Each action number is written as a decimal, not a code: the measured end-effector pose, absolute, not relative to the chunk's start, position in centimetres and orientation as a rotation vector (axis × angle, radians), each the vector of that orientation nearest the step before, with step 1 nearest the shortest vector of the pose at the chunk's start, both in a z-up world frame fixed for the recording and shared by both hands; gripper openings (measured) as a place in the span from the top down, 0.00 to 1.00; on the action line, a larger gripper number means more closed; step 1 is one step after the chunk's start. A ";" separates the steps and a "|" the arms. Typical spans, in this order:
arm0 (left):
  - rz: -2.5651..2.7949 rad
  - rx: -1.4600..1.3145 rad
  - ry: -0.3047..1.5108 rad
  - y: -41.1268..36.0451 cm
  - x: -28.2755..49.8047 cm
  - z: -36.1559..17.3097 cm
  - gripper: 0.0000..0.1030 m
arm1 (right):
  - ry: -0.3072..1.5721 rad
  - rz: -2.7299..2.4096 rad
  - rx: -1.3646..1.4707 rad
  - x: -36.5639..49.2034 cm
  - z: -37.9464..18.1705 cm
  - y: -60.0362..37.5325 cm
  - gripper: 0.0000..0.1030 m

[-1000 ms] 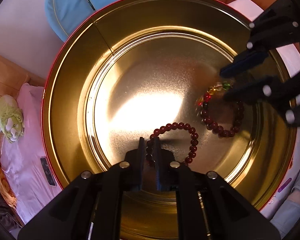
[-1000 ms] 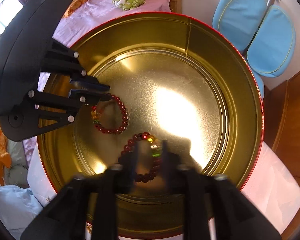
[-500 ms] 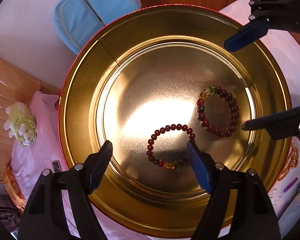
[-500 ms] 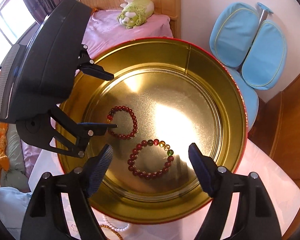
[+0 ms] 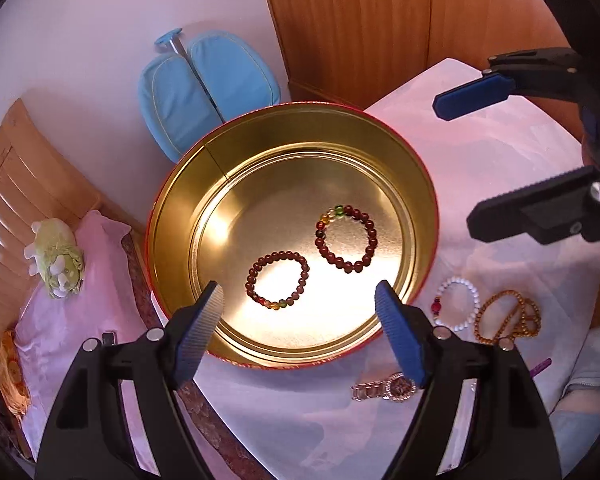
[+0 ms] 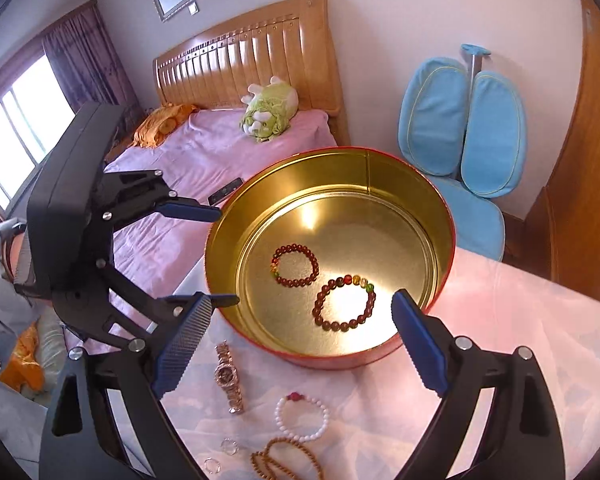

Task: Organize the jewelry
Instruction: 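Withdraw both tools from the tin toward the watch and white bracelet, then grasp the rose-gold watch with the left tool while the right tool grasps the white bead bracelet, then lower the watch and white bracelet into the tin and open both tools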

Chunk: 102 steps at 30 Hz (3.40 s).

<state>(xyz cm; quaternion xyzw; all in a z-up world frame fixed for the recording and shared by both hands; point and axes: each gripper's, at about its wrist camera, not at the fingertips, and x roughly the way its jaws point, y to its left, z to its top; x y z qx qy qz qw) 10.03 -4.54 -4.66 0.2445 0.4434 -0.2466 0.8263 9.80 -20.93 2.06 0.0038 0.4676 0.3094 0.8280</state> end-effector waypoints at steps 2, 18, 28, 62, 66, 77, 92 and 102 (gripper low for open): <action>-0.536 0.505 0.941 -4.3 9.0 -4.7 0.24 | 0.996 0.655 0.015 8.9 2.3 -20.9 0.10; -0.459 0.361 1.093 -2.5 4.0 -9.8 0.22 | 1.100 0.495 -0.004 4.1 -1.3 -22.6 0.10; -0.266 0.096 1.267 -1.0 3.9 -14.2 0.22 | 1.136 0.365 -0.059 3.4 -4.0 -22.5 0.10; 0.063 -0.052 1.254 -4.2 3.6 -15.7 0.42 | 1.173 0.332 -0.128 4.3 -9.2 -19.6 0.85; -0.022 -0.071 1.250 -4.4 3.1 -15.0 0.68 | 1.198 0.411 -0.105 3.6 -9.2 -18.8 0.94; -0.086 -0.104 1.162 -2.8 2.3 -10.9 0.68 | 1.085 0.440 -0.060 2.8 -5.1 -19.3 0.94; -0.108 0.063 0.847 1.4 3.3 1.8 0.68 | 0.801 0.442 -0.041 6.6 5.5 -21.8 0.94; -0.236 0.128 0.881 1.3 7.0 2.6 0.68 | 0.849 0.484 -0.099 10.9 5.5 -20.7 0.94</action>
